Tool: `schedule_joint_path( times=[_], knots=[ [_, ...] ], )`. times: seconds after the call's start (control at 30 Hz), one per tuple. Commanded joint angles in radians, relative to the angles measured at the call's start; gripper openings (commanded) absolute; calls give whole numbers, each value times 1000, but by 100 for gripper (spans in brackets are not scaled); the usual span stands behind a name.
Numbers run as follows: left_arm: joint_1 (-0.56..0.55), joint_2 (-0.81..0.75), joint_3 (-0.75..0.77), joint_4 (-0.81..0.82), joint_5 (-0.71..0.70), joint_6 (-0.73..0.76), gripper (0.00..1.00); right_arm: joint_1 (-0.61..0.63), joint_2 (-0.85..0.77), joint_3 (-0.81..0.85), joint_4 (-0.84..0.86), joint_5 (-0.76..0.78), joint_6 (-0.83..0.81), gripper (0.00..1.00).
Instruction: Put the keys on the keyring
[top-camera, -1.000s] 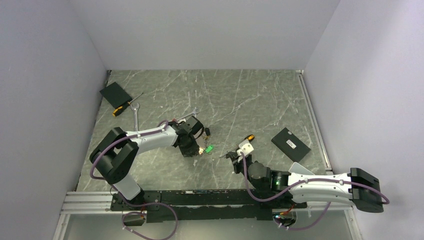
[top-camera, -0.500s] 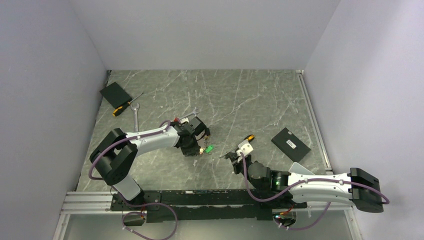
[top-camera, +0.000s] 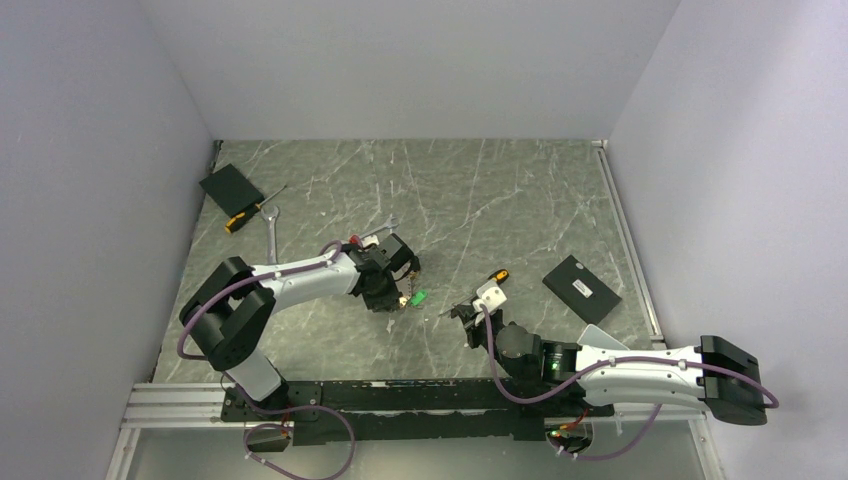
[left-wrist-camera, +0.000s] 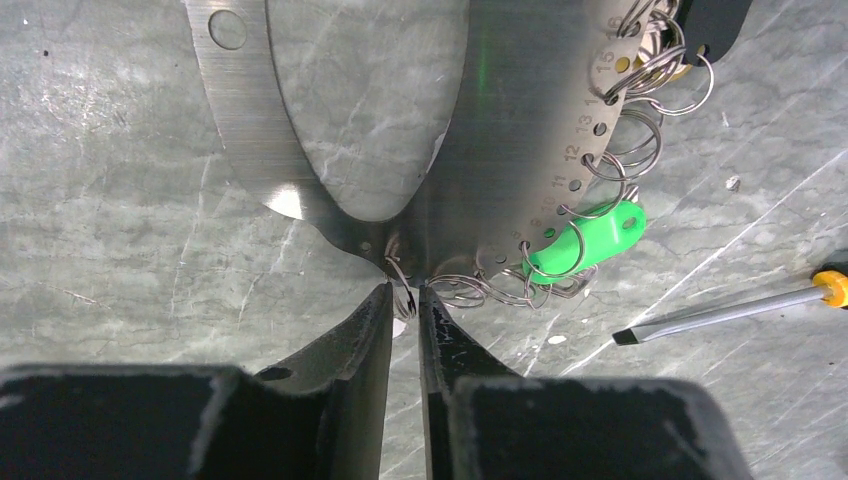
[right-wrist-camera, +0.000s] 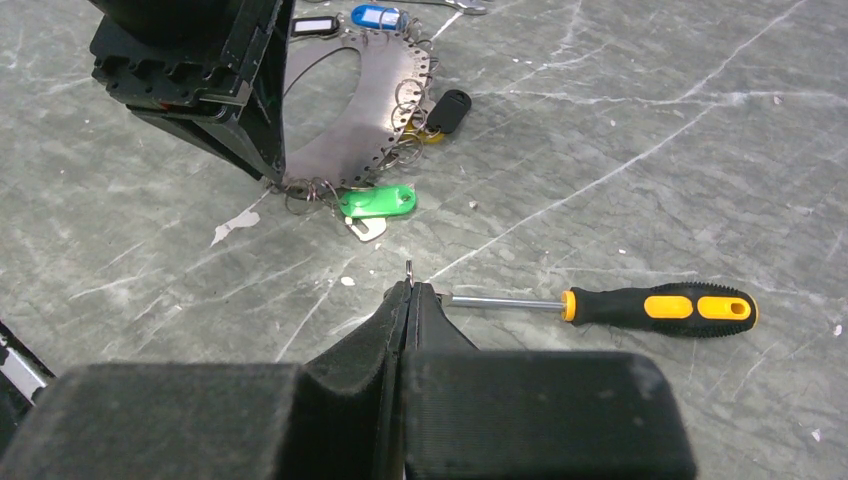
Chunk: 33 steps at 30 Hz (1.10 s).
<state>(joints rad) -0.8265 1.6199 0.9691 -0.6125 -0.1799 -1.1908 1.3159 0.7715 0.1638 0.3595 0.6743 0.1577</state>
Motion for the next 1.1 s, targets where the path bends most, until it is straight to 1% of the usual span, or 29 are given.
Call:
schedule_joint_path(
  times=[0.0, 0.43, 0.6, 0.63, 0.73, 0.87, 1.07],
  knots=[
    [-8, -16, -10, 17, -11, -5, 20, -4, 1, 29, 32, -2, 8, 0],
    [-8, -3, -17, 27, -21, 5, 18, -4, -3, 28, 27, -1, 9, 0],
    [-9, -11, -21, 28, -26, 6, 8, -4, -1, 30, 27, -1, 9, 0],
    [-8, -13, -22, 28, -27, 10, 1, -4, -1, 30, 27, -1, 9, 0],
    [-8, -19, -26, 39, -28, 40, 0, -4, 0, 29, 28, -1, 8, 0],
    [-11, -53, -25, 94, -21, 167, 0, -4, -6, 38, 5, -2, 14, 0],
    [-16, -168, -46, 250, 49, 538, 0, -4, -54, 70, -36, -16, 16, 0]
  ],
)
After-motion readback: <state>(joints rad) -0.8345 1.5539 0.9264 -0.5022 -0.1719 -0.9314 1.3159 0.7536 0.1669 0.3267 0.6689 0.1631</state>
